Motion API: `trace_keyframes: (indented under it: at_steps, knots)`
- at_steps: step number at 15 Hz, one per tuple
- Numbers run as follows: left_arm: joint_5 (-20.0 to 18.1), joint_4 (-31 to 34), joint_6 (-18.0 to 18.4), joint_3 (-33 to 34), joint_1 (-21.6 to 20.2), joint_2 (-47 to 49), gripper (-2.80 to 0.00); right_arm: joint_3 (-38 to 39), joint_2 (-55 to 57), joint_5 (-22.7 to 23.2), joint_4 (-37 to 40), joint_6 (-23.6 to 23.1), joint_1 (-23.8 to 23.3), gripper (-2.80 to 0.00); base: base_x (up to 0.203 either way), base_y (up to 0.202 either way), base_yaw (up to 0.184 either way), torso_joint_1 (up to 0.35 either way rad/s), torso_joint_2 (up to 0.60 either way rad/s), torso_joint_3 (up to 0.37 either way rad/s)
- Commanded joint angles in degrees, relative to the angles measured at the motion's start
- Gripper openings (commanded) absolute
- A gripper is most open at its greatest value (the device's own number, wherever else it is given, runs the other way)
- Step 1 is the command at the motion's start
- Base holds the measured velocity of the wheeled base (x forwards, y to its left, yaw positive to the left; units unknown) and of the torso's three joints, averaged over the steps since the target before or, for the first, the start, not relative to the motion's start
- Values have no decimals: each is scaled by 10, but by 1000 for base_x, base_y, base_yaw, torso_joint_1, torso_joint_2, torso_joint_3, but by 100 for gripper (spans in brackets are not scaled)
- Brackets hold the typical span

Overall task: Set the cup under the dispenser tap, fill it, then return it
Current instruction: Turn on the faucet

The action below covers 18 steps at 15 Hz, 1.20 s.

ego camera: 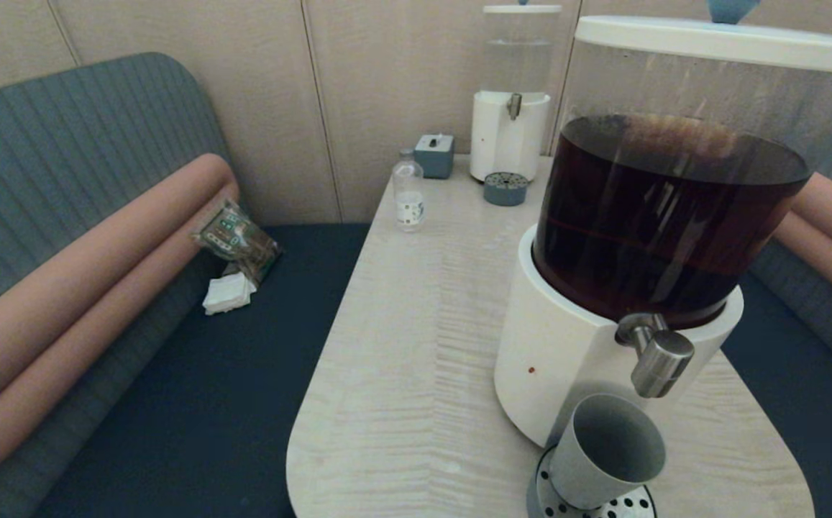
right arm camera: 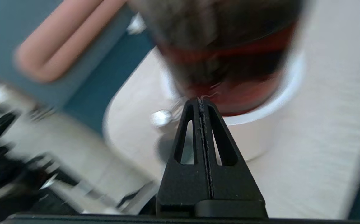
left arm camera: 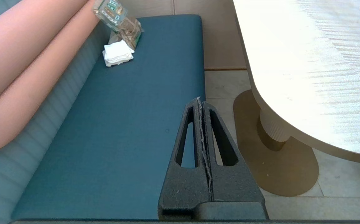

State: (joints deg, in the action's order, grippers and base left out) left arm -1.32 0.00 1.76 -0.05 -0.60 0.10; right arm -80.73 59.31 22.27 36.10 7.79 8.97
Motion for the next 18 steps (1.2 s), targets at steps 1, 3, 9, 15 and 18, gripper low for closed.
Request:
trace_keyframes:
  at_steps: [1,3,9,15,18]
  knots:
    - [0,0,0,0,0,0,-280,6,36,3,6,7,45,-280,0,0,0,0,0,0]
    - [0,0,0,0,0,0,-280,16,46,1,12,8,64,-280,0,0,0,0,0,0]
    - [0,0,1,0,0,0,-280,107,44,1,3,-60,64,-280,0,0,0,0,0,0]
    - [0,0,0,0,0,0,-280,171,22,4,-48,-176,66,-280,0,0,0,0,0,0]
    - [0,0,0,0,0,0,-280,170,42,2,-71,-177,66,-280,0,0,0,0,0,0]
